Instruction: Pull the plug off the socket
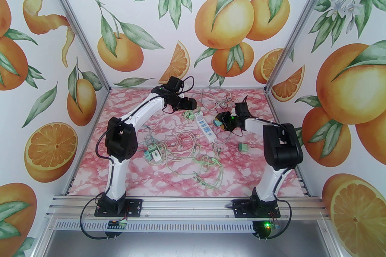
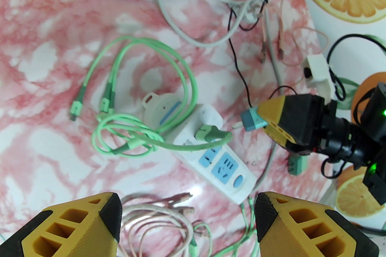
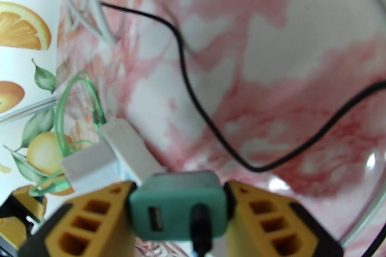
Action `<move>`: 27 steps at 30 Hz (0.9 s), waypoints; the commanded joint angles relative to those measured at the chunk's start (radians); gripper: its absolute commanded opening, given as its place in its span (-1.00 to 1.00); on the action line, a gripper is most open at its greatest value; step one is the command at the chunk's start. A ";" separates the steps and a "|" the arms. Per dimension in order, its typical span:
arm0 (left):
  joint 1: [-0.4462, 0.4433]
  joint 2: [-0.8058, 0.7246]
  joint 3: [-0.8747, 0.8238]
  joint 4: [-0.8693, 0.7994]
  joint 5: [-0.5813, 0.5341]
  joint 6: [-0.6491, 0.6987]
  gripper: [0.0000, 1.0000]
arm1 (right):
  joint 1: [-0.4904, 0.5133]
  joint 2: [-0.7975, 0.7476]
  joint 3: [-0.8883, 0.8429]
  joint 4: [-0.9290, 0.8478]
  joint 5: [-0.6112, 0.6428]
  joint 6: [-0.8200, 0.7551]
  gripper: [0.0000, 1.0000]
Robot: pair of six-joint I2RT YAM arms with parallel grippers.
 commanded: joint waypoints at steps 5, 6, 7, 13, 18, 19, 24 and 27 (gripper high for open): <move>-0.020 -0.038 -0.013 0.010 -0.019 0.001 0.58 | -0.007 -0.023 0.056 -0.105 0.000 -0.032 0.70; -0.020 -0.036 -0.013 0.012 -0.020 -0.001 0.58 | -0.008 -0.035 0.054 -0.116 0.004 -0.043 0.70; -0.022 -0.034 -0.012 0.014 -0.020 -0.003 0.58 | -0.007 -0.048 0.049 -0.127 0.013 -0.051 0.71; -0.041 -0.017 -0.007 0.014 -0.038 -0.005 0.55 | -0.008 -0.144 0.036 -0.221 0.070 -0.139 0.97; -0.076 0.008 0.009 0.001 -0.083 -0.020 0.41 | -0.007 -0.253 -0.011 -0.240 0.147 -0.227 1.00; -0.086 0.015 0.015 0.000 -0.096 -0.020 0.39 | -0.007 -0.275 -0.023 -0.239 0.171 -0.245 1.00; -0.136 0.065 0.058 -0.009 -0.145 -0.006 0.24 | -0.007 -0.361 -0.058 -0.249 0.271 -0.298 1.00; -0.147 0.090 0.075 -0.013 -0.138 -0.006 0.20 | -0.008 -0.384 -0.063 -0.249 0.295 -0.314 1.00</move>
